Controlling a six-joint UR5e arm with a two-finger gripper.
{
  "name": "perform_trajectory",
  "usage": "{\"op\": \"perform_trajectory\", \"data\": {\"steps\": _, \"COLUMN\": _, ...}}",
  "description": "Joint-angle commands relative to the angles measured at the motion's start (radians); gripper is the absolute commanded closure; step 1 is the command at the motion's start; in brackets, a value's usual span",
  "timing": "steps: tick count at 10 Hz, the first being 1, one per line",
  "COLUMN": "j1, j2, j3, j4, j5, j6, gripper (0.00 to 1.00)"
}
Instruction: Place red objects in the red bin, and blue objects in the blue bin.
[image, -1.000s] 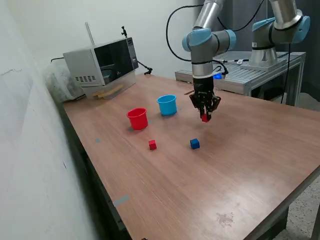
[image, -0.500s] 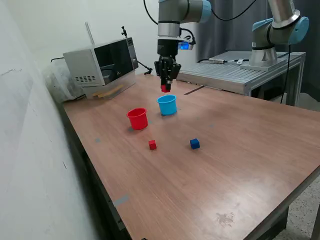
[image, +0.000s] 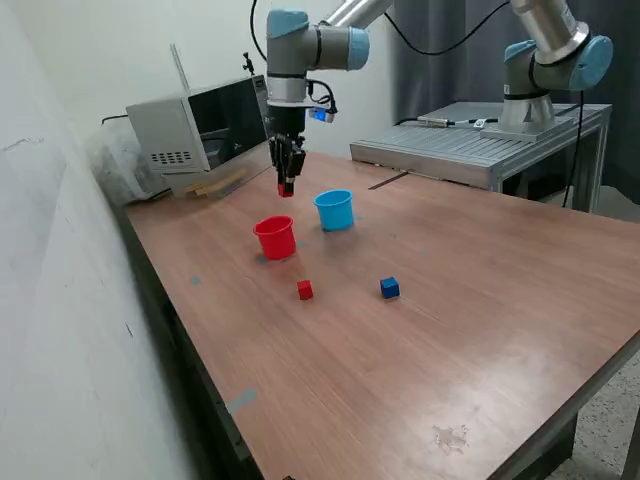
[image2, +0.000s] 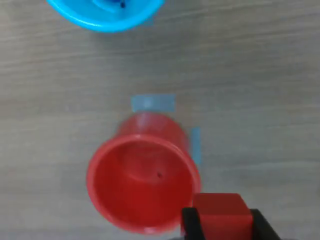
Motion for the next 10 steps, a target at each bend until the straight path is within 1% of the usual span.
{"op": "perform_trajectory", "data": {"steps": 1, "j1": -0.018, "j2": 0.054, "j3": -0.008, "j4": -0.002, "j5": -0.004, "j6": 0.000, "gripper": 1.00}}
{"op": "perform_trajectory", "data": {"steps": 4, "j1": -0.020, "j2": 0.076, "j3": -0.043, "j4": -0.034, "j5": -0.004, "j6": 0.000, "gripper": 1.00}}
{"op": "perform_trajectory", "data": {"steps": 6, "j1": -0.031, "j2": 0.085, "j3": -0.048, "j4": -0.057, "j5": -0.004, "j6": 0.002, "gripper": 1.00}}
{"op": "perform_trajectory", "data": {"steps": 8, "j1": -0.043, "j2": 0.107, "j3": -0.075, "j4": -0.059, "j5": -0.004, "j6": 0.002, "gripper": 1.00}}
{"op": "perform_trajectory", "data": {"steps": 10, "j1": -0.055, "j2": 0.121, "j3": -0.080, "j4": -0.062, "j5": -0.004, "j6": 0.000, "gripper": 1.00}}
